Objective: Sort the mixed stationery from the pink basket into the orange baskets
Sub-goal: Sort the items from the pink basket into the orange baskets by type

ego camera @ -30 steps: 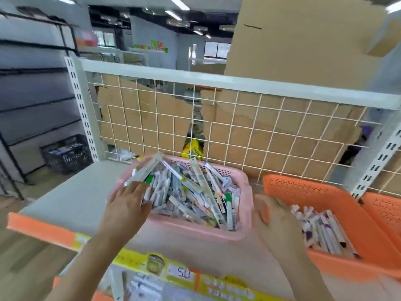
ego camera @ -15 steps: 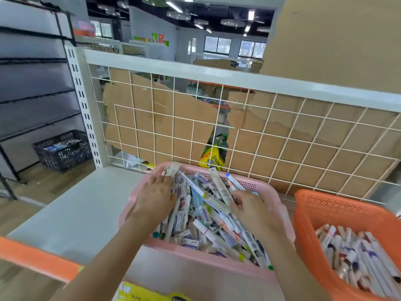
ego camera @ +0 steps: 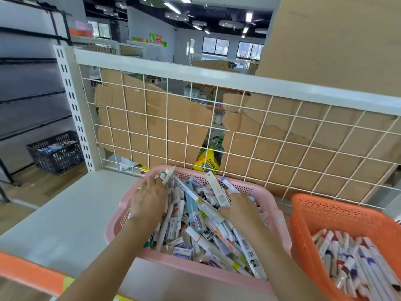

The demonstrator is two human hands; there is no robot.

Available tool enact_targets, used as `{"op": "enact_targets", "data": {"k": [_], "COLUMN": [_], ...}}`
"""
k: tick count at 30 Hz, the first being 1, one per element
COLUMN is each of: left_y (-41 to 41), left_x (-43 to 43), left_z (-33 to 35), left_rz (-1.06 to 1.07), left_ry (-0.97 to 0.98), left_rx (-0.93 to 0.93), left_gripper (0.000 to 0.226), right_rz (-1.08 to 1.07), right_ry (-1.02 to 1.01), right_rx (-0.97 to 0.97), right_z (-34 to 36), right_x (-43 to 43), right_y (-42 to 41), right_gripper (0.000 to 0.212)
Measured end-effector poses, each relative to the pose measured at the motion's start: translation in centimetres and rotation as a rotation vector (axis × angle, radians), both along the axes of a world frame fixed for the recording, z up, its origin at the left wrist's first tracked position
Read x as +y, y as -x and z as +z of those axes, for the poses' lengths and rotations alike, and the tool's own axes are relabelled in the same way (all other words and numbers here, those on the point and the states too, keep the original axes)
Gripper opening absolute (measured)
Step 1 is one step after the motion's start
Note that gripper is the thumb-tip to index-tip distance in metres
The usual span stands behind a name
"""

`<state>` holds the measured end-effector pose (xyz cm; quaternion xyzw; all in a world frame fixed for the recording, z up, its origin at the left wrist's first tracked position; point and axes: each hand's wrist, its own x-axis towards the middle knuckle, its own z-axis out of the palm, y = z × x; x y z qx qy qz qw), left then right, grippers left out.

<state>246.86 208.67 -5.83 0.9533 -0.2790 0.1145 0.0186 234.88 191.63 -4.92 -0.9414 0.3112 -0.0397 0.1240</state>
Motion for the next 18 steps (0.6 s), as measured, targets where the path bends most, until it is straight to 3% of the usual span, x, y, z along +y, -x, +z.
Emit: {"op": "enact_targets", "data": {"k": [4,10,16,18], "left_y": [0.2,-0.3,-0.9,-0.8], "left_x": [0.4,0.7,0.9,0.9], "left_z": [0.6,1.5,1.0,1.2], "left_rz": [0.075,0.113,-0.02,-0.057], "left_ry": [-0.006,0.187,0.56,0.625], "left_rx": [0.05,0.115,0.223,0.275], "left_gripper": [0.031,0.02,0.004,0.01], "right_rz": [-0.025,-0.041,0.015,0.021], "right_ry": [-0.027,-0.182,-0.336,-0.362], "right_rx": [-0.106,-0.193,-0.309,-0.339], "right_z": [-0.2,0.3,1.4,1.4], "right_x": [-0.6,-1.7,-1.1,-1.1], "right_y": [0.1,0.2,0.9,1.0], "right_gripper": [0.021,0.027,0.026,0.026]}}
